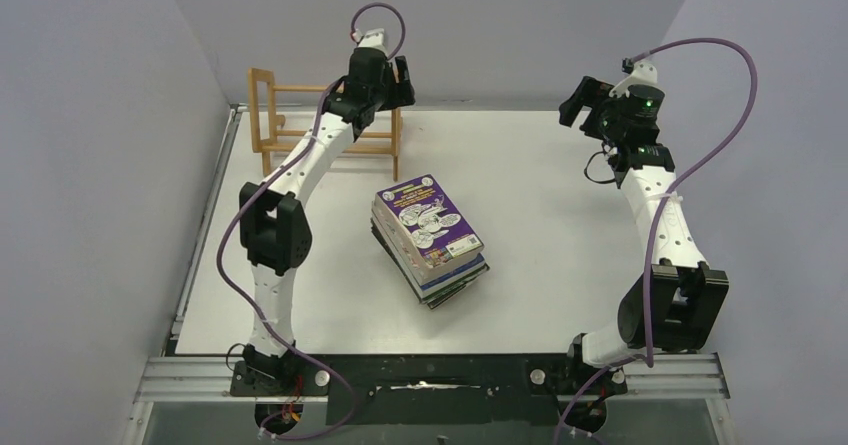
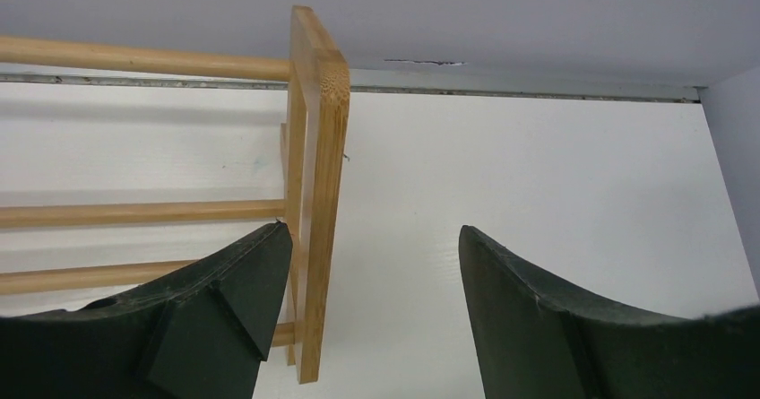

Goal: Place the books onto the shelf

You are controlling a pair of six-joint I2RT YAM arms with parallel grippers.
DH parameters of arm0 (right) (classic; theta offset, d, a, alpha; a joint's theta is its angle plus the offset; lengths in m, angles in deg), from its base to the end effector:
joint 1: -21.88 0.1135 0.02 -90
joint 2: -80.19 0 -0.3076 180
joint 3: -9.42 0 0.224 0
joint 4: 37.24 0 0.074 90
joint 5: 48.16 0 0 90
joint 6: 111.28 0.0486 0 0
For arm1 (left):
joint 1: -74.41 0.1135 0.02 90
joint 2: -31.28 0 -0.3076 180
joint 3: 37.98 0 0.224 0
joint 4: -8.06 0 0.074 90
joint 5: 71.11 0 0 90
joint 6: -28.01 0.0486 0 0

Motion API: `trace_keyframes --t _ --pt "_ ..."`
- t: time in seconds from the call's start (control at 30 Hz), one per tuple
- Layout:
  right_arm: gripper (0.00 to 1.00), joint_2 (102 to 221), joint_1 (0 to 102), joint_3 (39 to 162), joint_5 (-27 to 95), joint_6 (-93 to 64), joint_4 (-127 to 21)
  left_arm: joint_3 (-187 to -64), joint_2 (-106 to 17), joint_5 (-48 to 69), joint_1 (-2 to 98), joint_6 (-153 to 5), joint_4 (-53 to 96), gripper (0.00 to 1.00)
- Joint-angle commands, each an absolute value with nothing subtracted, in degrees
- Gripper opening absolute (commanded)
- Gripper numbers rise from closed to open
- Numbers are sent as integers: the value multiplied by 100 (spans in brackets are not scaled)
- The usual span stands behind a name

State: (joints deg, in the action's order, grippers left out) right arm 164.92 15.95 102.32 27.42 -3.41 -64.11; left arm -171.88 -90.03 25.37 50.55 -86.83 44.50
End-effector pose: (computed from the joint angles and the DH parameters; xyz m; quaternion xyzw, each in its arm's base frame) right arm 0.3276 -0.0219 0.4128 0.0947 0.8039 0.1616 0.5645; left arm 0.4689 -0.2014 0.3757 -0.0380 0.8363 -0.1815 0.5159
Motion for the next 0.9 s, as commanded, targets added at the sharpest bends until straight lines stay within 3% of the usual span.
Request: trace_keyframes --t 0.0,0.2,0.47,0.87 --pt "98 16212 1621 10302 2711 -360 -6258 -17602 -9250 2830 5077 -8659 4482 68" --pt "98 16156 1620 10199 2716 -370 -6234 -17882 -9606 2952 5076 -8634 4513 65" --pt "98 16088 1622 10032 2722 -370 -6236 -18011 -9751 2916 4962 -8730 4320 30" --pt "98 15991 1600 9835 2891 -418 -6338 -19501 -10636 3171 4344 -8875 4673 14"
